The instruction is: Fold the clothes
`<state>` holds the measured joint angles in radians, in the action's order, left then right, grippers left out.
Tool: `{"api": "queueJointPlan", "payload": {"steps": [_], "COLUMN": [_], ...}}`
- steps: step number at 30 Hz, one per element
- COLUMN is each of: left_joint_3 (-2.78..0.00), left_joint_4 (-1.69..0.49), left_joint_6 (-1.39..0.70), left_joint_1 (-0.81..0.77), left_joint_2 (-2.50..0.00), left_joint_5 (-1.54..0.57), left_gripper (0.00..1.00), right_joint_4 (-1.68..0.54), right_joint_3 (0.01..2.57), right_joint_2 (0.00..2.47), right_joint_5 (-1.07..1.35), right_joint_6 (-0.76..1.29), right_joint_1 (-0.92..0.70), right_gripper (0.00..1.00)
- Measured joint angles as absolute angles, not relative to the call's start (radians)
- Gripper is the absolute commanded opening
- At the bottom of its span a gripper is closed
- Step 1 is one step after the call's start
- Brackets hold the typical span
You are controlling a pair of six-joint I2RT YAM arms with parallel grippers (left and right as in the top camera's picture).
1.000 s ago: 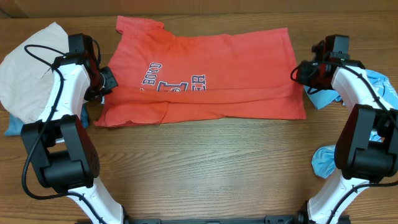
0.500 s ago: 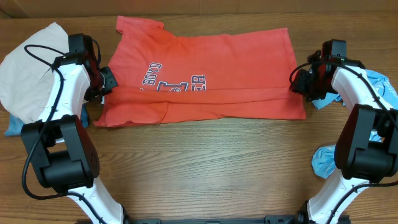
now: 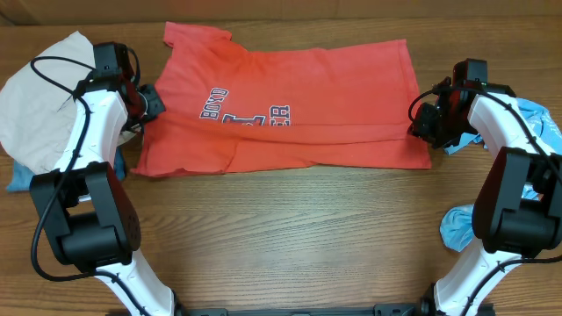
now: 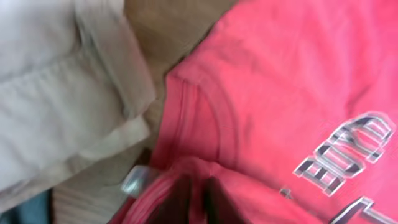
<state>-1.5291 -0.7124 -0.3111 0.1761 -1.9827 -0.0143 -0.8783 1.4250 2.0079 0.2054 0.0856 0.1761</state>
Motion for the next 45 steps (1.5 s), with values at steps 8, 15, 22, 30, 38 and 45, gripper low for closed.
{"api": "queueJointPlan", "payload": {"steps": [8, 15, 22, 30, 38, 45], "left_joint_3": [-1.529, -1.528, -1.528, -1.528, -1.528, -1.527], "left_joint_4": [-0.667, -0.895, -0.933, -0.836, -0.806, -0.804], "left_joint_6": [-0.319, -0.319, -0.319, -0.319, -0.315, -0.311], "left_joint_1": [0.176, 0.176, 0.176, 0.176, 0.176, 0.176], "left_joint_2": [-1.983, -1.983, -1.983, -1.983, -1.99, -2.087], "left_joint_5": [-0.034, -0.088, -0.09, -0.032, -0.01, -0.01], "left_gripper": [0.39, 0.41, 0.38, 0.34, 0.35, 0.34], "right_joint_4": [-0.881, -0.882, -0.882, -0.891, -0.89, -0.89], "right_joint_3": [1.425, 1.425, 1.425, 1.425, 1.425, 1.425], "right_joint_2": [2.008, 2.008, 2.008, 2.008, 2.008, 2.008], "right_joint_5": [0.206, 0.206, 0.205, 0.206, 0.205, 0.206], "right_joint_6": [0.085, 0.085, 0.085, 0.084, 0.082, 0.081], "right_joint_1": [0.176, 0.176, 0.176, 0.176, 0.176, 0.176], "right_gripper": [0.44, 0.44, 0.44, 0.44, 0.44, 0.45]}}
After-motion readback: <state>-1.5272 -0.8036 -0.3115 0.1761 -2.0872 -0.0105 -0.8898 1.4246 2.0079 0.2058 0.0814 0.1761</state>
